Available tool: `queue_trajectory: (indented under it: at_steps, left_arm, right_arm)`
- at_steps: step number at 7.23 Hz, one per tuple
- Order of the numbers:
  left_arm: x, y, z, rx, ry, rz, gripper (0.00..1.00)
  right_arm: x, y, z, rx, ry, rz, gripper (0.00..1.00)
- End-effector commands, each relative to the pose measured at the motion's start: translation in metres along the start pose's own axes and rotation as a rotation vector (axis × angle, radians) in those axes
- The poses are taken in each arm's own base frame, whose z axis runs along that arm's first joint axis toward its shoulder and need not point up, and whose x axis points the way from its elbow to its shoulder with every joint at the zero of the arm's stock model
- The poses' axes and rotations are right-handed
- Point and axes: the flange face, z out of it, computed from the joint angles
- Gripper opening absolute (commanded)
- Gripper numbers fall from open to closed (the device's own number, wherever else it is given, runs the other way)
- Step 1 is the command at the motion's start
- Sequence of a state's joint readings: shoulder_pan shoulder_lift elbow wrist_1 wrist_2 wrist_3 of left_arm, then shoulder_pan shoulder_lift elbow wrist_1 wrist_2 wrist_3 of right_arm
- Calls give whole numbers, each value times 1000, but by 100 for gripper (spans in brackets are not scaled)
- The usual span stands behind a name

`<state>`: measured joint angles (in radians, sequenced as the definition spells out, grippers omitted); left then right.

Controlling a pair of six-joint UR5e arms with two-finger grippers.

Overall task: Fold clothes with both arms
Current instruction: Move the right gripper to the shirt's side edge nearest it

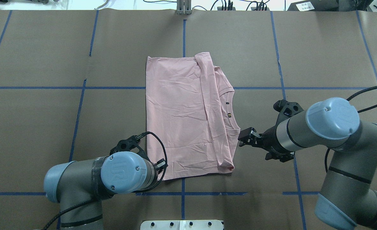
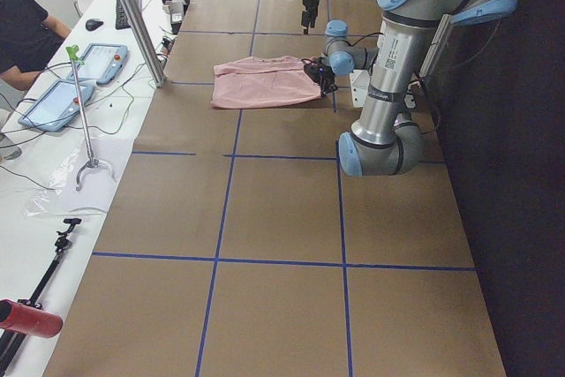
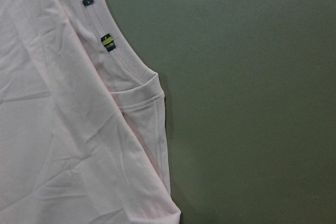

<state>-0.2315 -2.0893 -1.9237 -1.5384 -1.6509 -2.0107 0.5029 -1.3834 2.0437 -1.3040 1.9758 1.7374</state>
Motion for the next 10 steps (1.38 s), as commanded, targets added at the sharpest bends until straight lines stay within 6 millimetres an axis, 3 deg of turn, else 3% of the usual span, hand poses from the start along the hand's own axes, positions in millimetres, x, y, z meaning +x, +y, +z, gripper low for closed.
queue_trajectory:
  at_steps: [1,3,4,8,10]
  left_arm:
    - [1,-3,-5,0,7,2,0]
    - [3,-5,-12,-3,19,2,0]
    - [4,-7,-13,-4,21,-2,0]
    - [5,-12,-17,1,29,25,0]
    - [5,-11,-17,0,28,25,0]
  right_arm:
    - [-27,4,42,-2,66,108,100]
    - [-37,41,72,25,128,73,100]
    - [-36,47,85,35,143,64,100]
    - [-39,40,111,50,180,74,100]
    - [-42,41,112,48,178,73,99]
